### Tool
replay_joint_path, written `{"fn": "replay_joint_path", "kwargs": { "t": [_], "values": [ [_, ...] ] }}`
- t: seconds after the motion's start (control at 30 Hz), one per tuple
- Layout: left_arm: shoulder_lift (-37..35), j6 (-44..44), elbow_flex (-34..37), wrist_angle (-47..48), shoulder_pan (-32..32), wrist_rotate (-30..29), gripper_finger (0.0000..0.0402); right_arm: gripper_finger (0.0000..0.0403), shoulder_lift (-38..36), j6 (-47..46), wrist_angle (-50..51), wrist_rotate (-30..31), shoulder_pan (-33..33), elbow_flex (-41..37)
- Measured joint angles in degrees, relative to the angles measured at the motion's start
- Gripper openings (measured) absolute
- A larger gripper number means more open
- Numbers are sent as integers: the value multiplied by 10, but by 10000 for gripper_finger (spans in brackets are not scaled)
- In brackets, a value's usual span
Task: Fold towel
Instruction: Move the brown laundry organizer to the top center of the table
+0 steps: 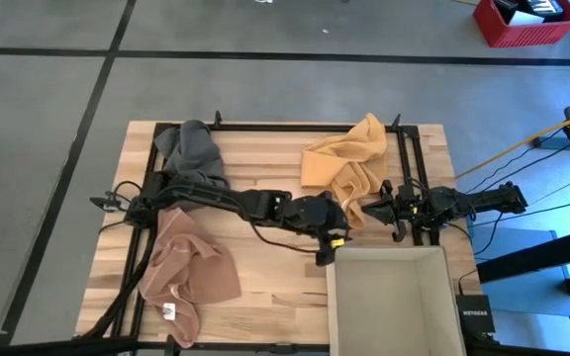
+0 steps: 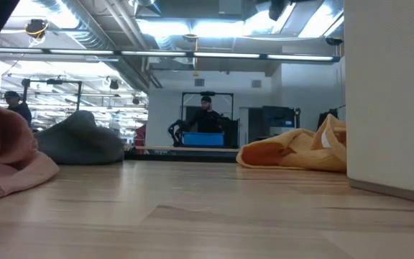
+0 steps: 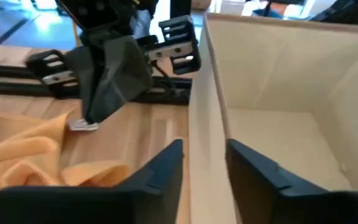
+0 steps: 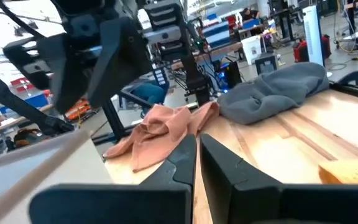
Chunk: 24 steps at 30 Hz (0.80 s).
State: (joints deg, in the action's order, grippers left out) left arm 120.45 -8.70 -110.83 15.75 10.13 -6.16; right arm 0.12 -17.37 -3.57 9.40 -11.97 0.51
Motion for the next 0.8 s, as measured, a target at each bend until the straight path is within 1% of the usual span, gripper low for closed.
{"fn": "replay_joint_path", "kwargs": {
  "t": [0.07,0.17,0.3,0.37,0.6,0.7,0.8],
  "values": [
    [2,5,0,14,3,2,151,26,0,0,11,1,0,0],
    [10,2,-1,38,4,4,171,26,2,-1,12,0,0,0],
    [10,-10,0,68,3,3,178,26,2,-3,12,0,0,0],
    [10,-19,-1,69,3,3,177,26,2,-3,11,0,0,0],
    [14,-27,-2,92,-1,4,157,26,2,-4,4,0,0,5],
    [14,-22,-2,97,-2,4,135,26,2,-5,-7,-6,0,14],
    [14,-7,-2,96,0,4,101,26,2,-5,-39,-20,0,23]
  ]
}}
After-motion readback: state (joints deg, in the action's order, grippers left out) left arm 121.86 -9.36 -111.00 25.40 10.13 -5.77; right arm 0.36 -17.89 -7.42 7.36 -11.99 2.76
